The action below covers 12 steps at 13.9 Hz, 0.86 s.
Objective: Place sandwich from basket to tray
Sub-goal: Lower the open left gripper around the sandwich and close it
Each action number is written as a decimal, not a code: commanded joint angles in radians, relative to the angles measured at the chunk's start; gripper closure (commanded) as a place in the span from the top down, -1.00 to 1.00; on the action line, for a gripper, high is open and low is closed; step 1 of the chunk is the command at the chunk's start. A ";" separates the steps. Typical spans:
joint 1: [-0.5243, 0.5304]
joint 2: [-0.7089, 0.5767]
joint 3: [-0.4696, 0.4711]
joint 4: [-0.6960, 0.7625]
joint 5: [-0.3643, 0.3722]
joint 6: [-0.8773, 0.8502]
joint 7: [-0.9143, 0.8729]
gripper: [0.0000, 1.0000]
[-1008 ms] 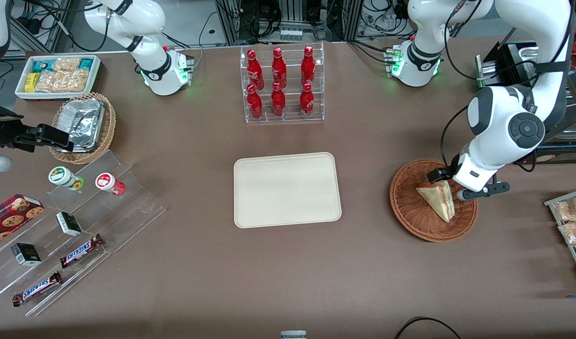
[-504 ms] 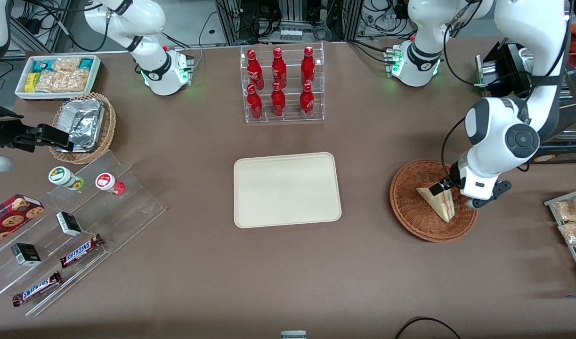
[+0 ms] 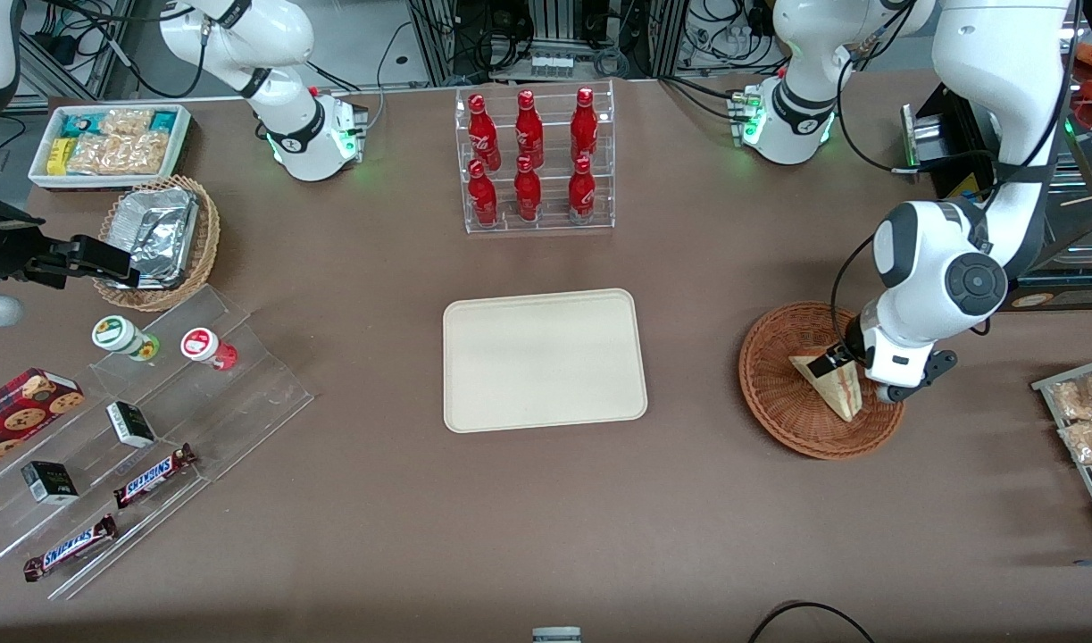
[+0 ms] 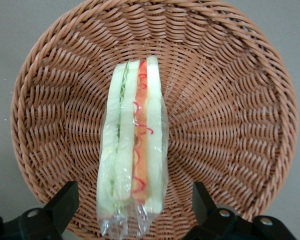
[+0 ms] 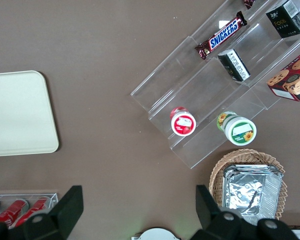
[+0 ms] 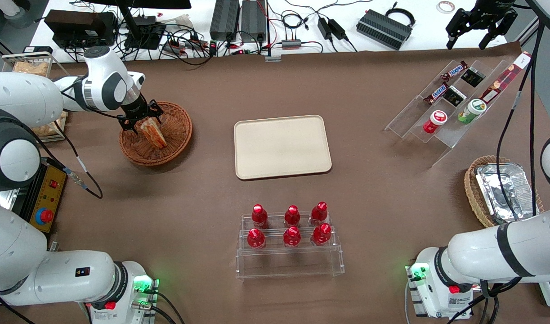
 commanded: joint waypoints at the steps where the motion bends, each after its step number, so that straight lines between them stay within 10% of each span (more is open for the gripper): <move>1: 0.011 0.024 -0.004 -0.001 -0.007 0.040 -0.013 1.00; 3: 0.012 0.032 -0.002 -0.006 -0.007 0.053 -0.014 0.87; 6: 0.012 0.029 -0.002 -0.006 -0.004 0.044 -0.040 -0.97; 12: -0.002 -0.014 -0.015 0.085 0.003 -0.137 -0.036 -1.00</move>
